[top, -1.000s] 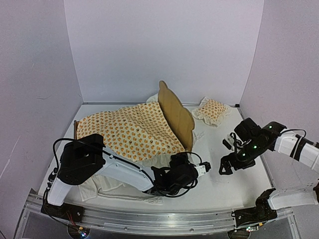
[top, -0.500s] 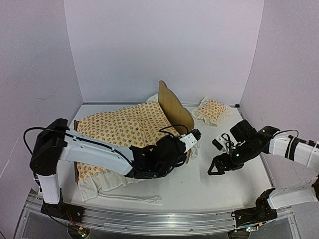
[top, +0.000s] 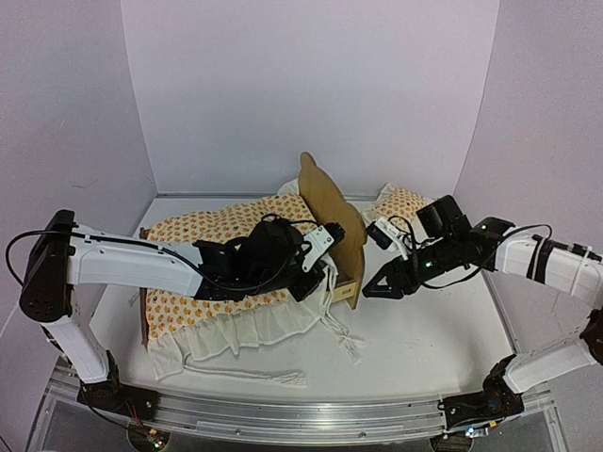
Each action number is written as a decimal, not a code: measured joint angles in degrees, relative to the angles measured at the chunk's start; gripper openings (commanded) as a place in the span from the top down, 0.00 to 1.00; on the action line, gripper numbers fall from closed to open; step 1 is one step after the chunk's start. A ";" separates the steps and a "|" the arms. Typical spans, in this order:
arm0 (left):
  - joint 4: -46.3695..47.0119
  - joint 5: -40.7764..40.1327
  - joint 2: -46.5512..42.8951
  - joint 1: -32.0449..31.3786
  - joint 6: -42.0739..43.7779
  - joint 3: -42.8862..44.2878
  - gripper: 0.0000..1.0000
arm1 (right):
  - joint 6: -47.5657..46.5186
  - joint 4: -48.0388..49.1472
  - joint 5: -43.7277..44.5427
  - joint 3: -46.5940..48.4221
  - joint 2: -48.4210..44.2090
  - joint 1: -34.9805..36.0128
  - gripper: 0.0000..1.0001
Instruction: Set up the pet bed
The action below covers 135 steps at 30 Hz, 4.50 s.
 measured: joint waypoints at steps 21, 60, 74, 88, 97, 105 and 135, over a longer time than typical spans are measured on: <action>-1.18 16.04 -7.93 4.92 -1.97 -4.35 1.00 | 6.64 25.79 4.04 -0.61 10.56 8.72 0.93; 3.43 20.50 -16.55 10.47 -1.73 -13.09 1.00 | 8.35 5.95 17.49 6.75 5.07 14.62 0.36; 3.48 23.52 -18.34 12.20 -0.63 -13.11 1.00 | -3.48 14.95 16.55 7.02 20.20 14.56 0.56; 3.48 24.72 -18.34 12.81 -0.63 -13.11 1.00 | -0.04 25.35 13.44 7.34 24.74 14.56 0.94; 3.45 22.93 -18.53 13.60 -0.66 -13.11 1.00 | 5.01 22.67 11.82 6.58 22.16 14.56 1.00; 3.43 23.69 -19.06 14.03 -0.59 -13.11 1.00 | 8.26 3.13 13.33 11.04 14.86 14.60 1.00; 4.42 28.11 -13.03 14.25 -1.84 -11.30 1.00 | 17.22 -18.12 11.41 14.14 12.96 21.22 0.40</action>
